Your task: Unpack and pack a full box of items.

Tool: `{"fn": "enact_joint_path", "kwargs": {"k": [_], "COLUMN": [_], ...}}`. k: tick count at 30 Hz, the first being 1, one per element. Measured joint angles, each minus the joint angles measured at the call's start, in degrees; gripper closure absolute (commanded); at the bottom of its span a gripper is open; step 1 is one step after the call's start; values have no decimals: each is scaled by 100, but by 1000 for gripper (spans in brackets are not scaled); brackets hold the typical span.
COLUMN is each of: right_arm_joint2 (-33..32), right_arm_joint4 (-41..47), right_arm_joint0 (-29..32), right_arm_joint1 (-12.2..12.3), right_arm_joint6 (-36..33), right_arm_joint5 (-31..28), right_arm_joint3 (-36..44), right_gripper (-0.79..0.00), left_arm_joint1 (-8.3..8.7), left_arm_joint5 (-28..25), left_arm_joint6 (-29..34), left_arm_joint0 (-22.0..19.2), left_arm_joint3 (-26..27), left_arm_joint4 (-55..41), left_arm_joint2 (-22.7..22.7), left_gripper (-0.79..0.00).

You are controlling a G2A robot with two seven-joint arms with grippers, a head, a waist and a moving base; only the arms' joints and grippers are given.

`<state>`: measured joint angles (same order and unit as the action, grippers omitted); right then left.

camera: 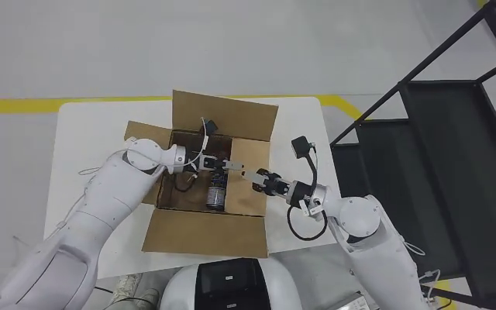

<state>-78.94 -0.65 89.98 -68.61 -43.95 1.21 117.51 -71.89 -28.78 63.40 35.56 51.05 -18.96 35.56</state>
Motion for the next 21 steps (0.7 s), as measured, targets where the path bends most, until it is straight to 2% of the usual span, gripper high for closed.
{"fn": "enact_joint_path", "kwargs": {"k": [6, 10, 15, 21], "right_arm_joint2": [-25, 98, 206, 374], "right_arm_joint4": [153, 451, 761, 757], "right_arm_joint0": [98, 23, -25, -138], "right_arm_joint1": [29, 31, 48, 67], "right_arm_joint6": [-57, -176, -447, -550], "right_arm_joint5": [-25, -107, -135, -55], "right_arm_joint3": [151, 124, 204, 401], "right_gripper": [-785, -785, -785, -785], "left_arm_joint1": [-263, -361, -410, -567], "left_arm_joint5": [-470, -805, -916, -1061], "left_arm_joint6": [-508, -669, -559, -465], "left_arm_joint0": [-56, -197, -289, -339], "left_arm_joint3": [-191, -242, -167, 88], "left_arm_joint4": [-179, -431, -742, -1238], "left_arm_joint2": [-136, -24, 123, 129], "left_gripper": [-785, -785, -785, -785]}}
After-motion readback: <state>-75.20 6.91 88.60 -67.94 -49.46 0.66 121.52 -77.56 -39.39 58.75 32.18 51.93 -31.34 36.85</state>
